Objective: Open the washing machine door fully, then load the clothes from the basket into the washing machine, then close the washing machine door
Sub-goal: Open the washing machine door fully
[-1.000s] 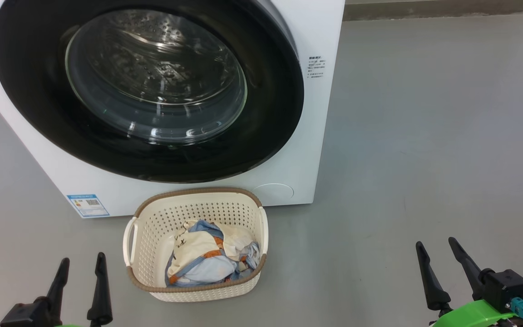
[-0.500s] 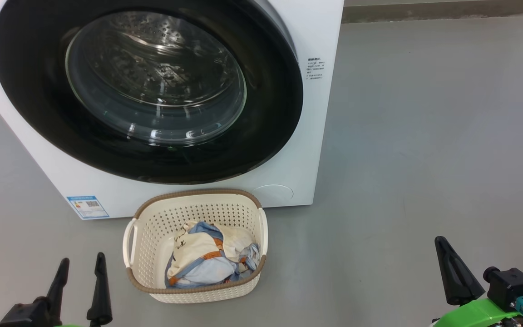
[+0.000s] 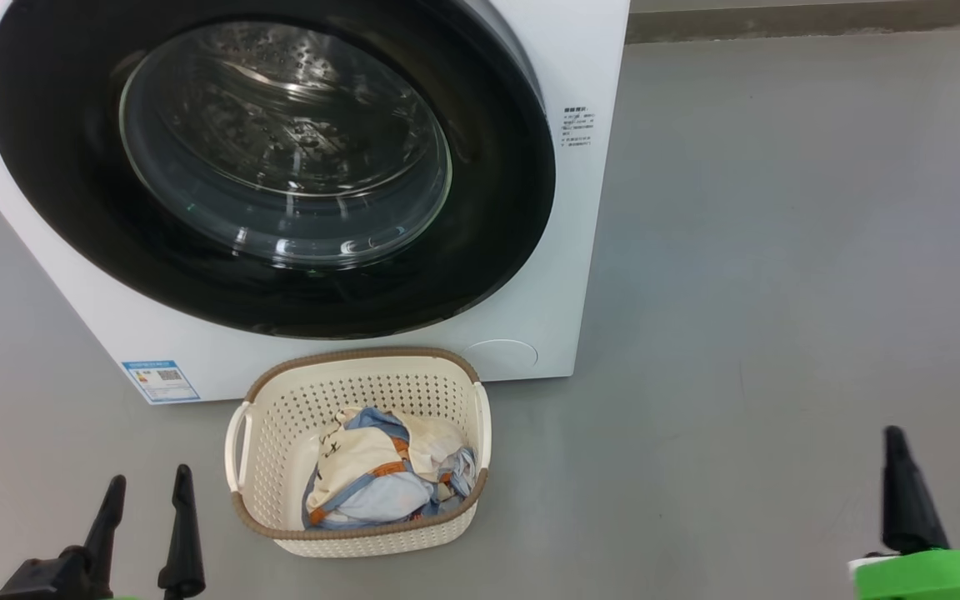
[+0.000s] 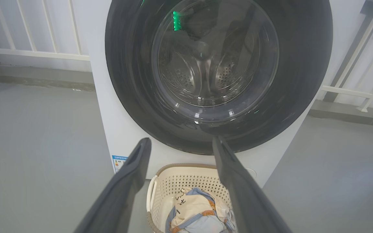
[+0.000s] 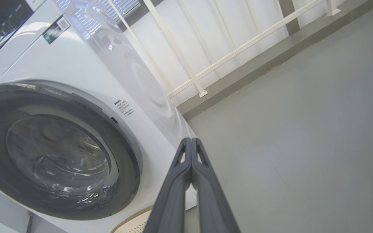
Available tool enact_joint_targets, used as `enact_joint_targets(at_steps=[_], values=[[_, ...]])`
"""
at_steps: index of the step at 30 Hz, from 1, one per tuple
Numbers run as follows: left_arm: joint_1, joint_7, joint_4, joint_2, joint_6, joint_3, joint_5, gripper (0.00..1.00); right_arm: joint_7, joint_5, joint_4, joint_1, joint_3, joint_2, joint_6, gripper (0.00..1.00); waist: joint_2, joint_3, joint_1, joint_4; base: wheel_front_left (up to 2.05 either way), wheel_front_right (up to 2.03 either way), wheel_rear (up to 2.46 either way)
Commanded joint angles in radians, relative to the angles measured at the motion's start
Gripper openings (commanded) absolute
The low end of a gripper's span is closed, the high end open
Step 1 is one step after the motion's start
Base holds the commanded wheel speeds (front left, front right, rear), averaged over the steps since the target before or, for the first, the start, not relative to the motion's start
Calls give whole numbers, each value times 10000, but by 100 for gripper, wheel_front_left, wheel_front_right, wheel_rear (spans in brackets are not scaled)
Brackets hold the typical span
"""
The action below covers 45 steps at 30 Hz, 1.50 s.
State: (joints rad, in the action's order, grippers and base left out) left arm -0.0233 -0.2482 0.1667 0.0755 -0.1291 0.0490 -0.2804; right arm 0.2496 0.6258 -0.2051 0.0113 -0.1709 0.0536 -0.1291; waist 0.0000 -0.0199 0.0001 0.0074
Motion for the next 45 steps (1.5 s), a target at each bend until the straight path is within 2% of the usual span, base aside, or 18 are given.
enact_joint_targets(at_steps=[1,8,11,15,21,26,31,37,45], values=[[85,-136,-215,111,-16,347,-105,100,122,479,276,358,104,55,-16,0,0,0,0,7,0,0,0],[-39,-136,-231,174,-16,323,-192,100,122,5195,153,506,-636,12,-16,0,0,-60,0,-44,0,0,0],[-56,-136,-266,199,-16,326,-224,100,112,6908,46,590,-777,259,-16,0,0,-177,0,-90,0,0,0],[-6,-136,-280,244,-16,280,-273,100,-357,8716,-168,807,-1006,767,-16,0,0,-431,0,-162,0,0,0],[170,-136,-329,446,-16,118,-309,100,-1764,10483,-673,1555,-1822,1260,-16,0,0,-999,0,-181,0,0,0],[293,-136,-383,593,-16,65,-303,100,-3205,11322,-931,2421,-2533,1393,-16,0,0,-1495,0,-113,0,0,0],[434,-136,-416,730,-16,-76,-289,100,-4566,11594,-957,3377,-2866,1392,-16,0,0,-2105,0,-58,0,0,0],[688,-136,-457,881,-16,-296,-208,100,-5901,11416,-1100,4786,-2915,1407,-16,0,0,-2767,0,20,0,0,0],[1021,-136,-456,932,-16,-714,-196,100,-6899,10953,-1382,6176,-2905,1482,-16,0,0,-3251,0,433,0,0,0]])
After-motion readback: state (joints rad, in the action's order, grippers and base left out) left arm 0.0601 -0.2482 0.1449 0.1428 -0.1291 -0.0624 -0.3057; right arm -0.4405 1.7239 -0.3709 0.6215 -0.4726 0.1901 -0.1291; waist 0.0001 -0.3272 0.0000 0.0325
